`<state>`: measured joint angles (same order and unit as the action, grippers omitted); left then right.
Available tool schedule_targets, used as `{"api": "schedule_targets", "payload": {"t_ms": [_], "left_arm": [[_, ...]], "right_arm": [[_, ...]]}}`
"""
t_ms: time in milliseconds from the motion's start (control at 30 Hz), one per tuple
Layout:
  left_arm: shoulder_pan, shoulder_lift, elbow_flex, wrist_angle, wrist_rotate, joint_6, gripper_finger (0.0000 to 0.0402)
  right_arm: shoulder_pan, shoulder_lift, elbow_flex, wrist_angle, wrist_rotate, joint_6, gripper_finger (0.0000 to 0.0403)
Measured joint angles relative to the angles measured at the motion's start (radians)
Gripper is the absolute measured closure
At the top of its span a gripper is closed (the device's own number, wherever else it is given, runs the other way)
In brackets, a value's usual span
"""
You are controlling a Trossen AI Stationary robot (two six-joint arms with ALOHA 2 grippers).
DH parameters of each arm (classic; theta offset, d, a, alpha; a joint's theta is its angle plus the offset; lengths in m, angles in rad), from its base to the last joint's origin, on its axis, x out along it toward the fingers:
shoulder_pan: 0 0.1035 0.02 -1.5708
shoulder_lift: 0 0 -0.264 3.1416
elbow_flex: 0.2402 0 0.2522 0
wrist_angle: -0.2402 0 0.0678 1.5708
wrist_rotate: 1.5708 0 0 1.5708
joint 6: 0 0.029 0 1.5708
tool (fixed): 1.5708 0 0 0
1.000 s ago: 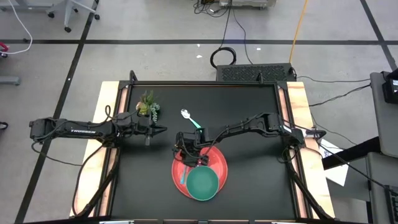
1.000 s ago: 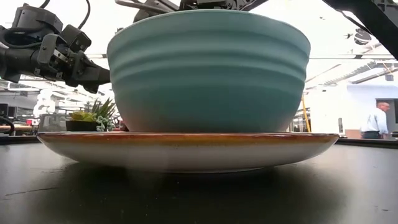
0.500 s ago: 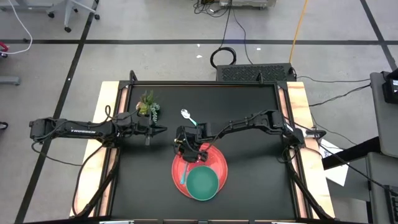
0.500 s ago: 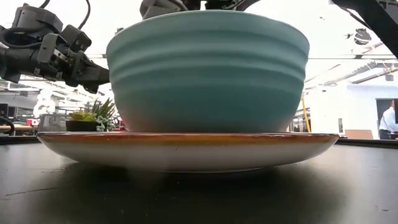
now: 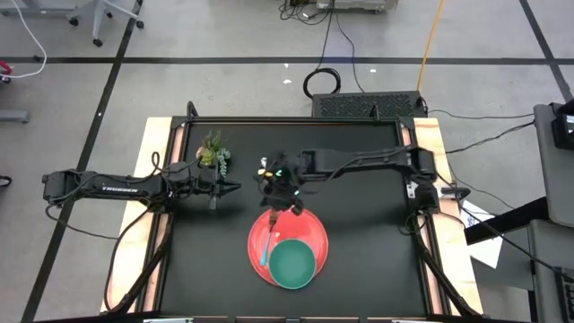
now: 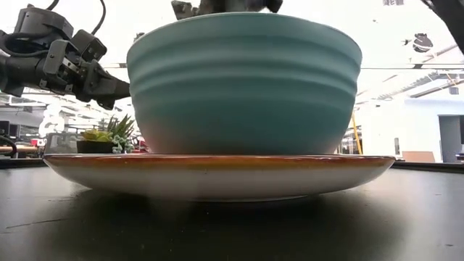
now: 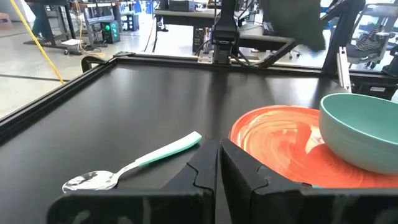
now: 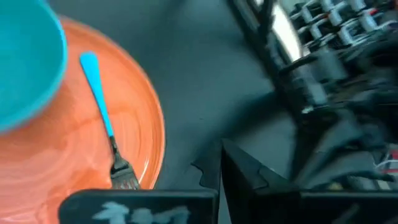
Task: Set table place
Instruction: Adjust the green bowl on the orange plate
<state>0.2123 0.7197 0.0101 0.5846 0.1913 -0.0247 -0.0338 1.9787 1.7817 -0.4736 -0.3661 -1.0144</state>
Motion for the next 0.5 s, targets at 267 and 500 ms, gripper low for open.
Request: {"api": "schedule_targets", "payload": {"t_ms": [267,500], "left_arm": [[0.000,0.000,0.000,-0.013,0.000,0.000,0.0376],[0.000,0.000,0.000,-0.013,-0.001,0.000,0.0376]], "right_arm": [[0.057,-0.247,-0.076,-0.085,0.002,0.161,0.0403],[0.165,-0.537,-0.408,0.137,0.208,0.301,0.0403]]}}
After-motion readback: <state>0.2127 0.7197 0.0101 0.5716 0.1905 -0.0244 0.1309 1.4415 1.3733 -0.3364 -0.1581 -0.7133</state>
